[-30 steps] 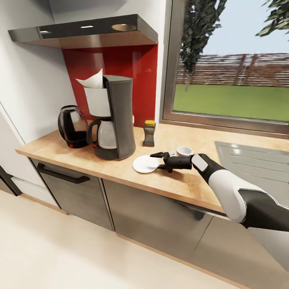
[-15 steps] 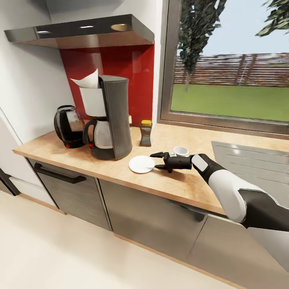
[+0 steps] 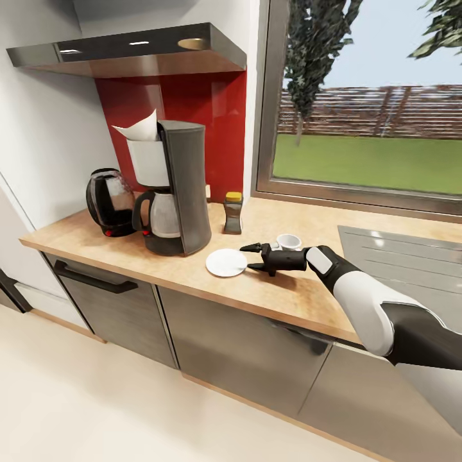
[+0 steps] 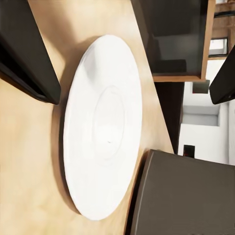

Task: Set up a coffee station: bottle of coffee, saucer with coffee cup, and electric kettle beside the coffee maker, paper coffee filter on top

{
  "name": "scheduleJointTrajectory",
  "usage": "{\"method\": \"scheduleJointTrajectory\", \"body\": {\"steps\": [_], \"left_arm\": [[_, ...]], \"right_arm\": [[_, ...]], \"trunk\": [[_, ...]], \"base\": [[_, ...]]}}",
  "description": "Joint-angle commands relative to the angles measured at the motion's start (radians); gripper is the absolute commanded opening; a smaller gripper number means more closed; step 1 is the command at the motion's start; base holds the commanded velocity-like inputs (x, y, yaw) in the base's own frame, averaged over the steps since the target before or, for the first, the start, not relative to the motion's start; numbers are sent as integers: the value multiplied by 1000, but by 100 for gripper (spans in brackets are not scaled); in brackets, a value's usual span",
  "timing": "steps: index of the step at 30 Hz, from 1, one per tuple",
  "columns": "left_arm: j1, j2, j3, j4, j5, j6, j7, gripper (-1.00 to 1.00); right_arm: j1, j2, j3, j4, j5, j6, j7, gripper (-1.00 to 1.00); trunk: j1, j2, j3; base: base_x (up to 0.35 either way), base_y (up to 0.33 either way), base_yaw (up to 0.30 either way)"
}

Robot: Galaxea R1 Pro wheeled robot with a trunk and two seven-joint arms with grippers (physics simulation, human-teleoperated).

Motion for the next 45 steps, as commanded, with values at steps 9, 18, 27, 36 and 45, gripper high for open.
{"method": "scheduleJointTrajectory", "body": {"steps": [9,18,27,36,45], "left_arm": [[-1,0,6,0,0,10,-4,100],[-1,0,6,0,0,11,-5,100],[-1,0,6,0,0,11,-5,100],[-1,0,6,0,0,11,-5,100],[-1,0,6,0,0,11,-4,100]], "right_arm": [[0,0,32,24,73,-20,2,100],[0,0,32,24,73,-20,2,100],[0,0,32,24,73,-20,2,100],[0,-1,34,23,72,-20,5,100],[0,11,36,19,68,-25,126,100]], "trunk": [[0,0,-1],[0,0,-1],[0,0,-1],[0,0,-1],[0,0,-1]], "base": [[-13,-11,0],[-64,-56,0],[-104,-42,0],[-28,-12,0],[-78,0,0]]}}
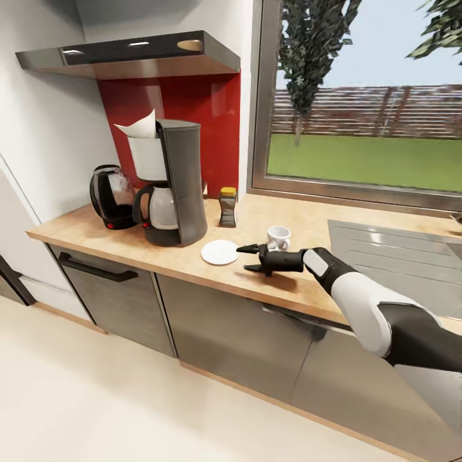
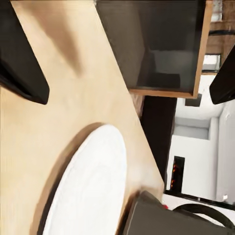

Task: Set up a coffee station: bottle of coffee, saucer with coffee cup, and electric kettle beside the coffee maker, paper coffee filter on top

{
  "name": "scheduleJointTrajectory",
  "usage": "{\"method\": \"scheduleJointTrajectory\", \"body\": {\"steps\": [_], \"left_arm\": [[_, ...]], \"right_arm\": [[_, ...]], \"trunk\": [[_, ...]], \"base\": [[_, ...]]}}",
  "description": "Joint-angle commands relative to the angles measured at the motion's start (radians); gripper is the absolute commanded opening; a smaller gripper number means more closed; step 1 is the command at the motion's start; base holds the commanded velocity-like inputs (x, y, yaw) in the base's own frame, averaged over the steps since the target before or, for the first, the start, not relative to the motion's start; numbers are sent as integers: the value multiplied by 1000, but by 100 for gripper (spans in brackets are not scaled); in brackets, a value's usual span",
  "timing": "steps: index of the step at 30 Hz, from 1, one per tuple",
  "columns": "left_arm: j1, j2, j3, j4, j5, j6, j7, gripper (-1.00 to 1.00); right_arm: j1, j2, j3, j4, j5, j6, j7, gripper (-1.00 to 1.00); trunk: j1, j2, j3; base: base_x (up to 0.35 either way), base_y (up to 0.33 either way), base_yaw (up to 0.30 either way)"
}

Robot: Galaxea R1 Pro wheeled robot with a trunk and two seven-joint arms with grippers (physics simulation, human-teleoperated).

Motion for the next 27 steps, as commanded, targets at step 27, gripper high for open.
{"method": "scheduleJointTrajectory", "body": {"steps": [27], "left_arm": [[0,0,6,0,0,10,-4,100]], "right_arm": [[0,70,11,-68,28,-3,134,100]], "trunk": [[0,0,-1]], "base": [[-47,4,0]]}}
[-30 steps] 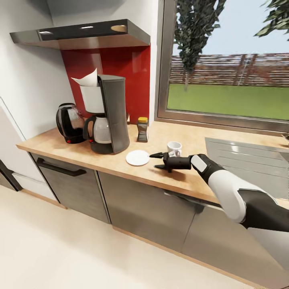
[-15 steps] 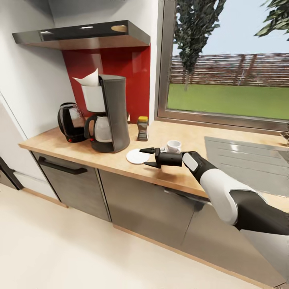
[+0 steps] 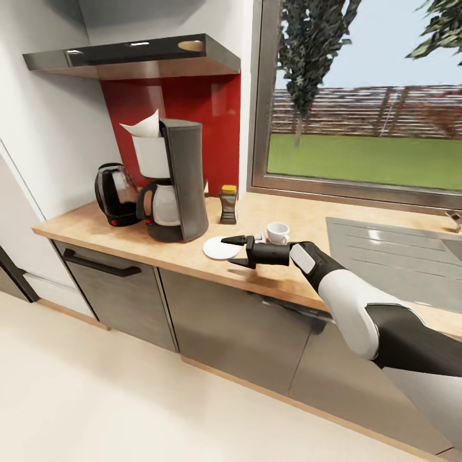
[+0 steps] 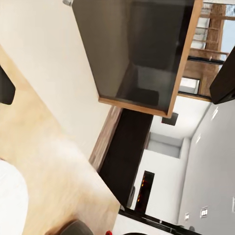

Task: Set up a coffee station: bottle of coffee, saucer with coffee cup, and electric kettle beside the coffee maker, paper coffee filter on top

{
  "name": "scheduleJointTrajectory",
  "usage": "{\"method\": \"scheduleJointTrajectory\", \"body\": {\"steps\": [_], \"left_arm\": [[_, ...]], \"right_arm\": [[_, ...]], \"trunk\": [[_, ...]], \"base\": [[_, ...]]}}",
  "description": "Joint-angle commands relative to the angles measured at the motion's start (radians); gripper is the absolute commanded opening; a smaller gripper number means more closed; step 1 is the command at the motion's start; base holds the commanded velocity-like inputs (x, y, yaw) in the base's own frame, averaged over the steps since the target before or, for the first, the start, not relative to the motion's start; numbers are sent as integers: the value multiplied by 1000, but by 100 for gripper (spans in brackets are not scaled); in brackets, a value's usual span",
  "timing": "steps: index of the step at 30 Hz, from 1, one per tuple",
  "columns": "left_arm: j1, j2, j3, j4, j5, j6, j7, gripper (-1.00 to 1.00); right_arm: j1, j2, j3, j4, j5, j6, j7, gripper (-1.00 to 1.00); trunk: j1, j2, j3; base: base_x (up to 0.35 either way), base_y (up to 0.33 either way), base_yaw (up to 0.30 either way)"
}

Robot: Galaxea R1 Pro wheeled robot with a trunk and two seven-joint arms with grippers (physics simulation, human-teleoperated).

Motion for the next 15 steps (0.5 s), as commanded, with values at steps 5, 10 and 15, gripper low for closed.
{"method": "scheduleJointTrajectory", "body": {"steps": [5,10,15], "left_arm": [[0,0,6,0,0,10,-4,100],[0,0,6,0,0,10,-4,100],[0,0,6,0,0,10,-3,100]], "right_arm": [[-1,1,-6,0,6,4,4,100],[-1,1,-6,1,6,4,4,100],[-1,1,-6,2,6,4,4,100]], "trunk": [[0,0,-1],[0,0,-1],[0,0,-1]], "base": [[-167,0,0],[-185,0,0],[-11,0,0]]}}
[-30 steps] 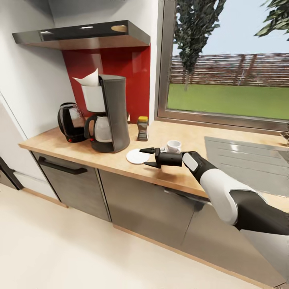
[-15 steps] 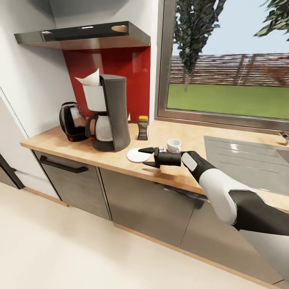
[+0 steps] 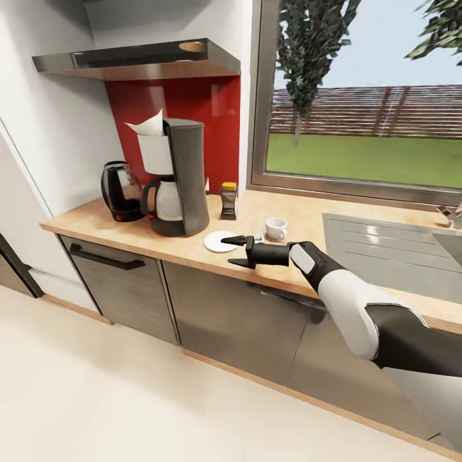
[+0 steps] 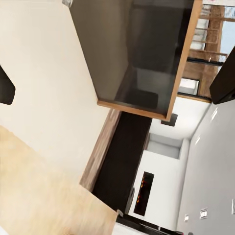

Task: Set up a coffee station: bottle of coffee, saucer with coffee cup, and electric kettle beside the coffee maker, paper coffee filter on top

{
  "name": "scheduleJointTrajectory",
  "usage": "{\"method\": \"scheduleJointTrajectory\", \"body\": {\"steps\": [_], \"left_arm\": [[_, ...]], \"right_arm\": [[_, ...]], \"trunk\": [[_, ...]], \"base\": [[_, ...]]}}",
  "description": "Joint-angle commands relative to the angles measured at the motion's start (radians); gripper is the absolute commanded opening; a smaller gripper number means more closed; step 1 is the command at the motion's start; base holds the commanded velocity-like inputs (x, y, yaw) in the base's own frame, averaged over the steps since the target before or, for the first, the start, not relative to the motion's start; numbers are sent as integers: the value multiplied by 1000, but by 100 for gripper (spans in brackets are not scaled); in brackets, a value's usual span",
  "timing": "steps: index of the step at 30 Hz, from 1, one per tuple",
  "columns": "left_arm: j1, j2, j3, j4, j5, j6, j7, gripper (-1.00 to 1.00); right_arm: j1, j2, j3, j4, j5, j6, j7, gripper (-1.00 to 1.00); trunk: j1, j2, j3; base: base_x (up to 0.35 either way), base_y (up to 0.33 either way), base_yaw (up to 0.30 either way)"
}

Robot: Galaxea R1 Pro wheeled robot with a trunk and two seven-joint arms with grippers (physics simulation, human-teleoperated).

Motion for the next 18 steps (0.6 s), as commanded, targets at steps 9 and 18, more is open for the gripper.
{"method": "scheduleJointTrajectory", "body": {"steps": [9,18], "left_arm": [[0,0,7,0,0,10,-4,100],[0,-1,8,0,1,12,-3,100]], "right_arm": [[-13,-41,-5,-300,127,62,-112,100],[-78,-57,-6,-333,240,71,-220,100]], "trunk": [[0,0,-1],[0,0,-1]], "base": [[0,0,0],[0,0,0]]}}
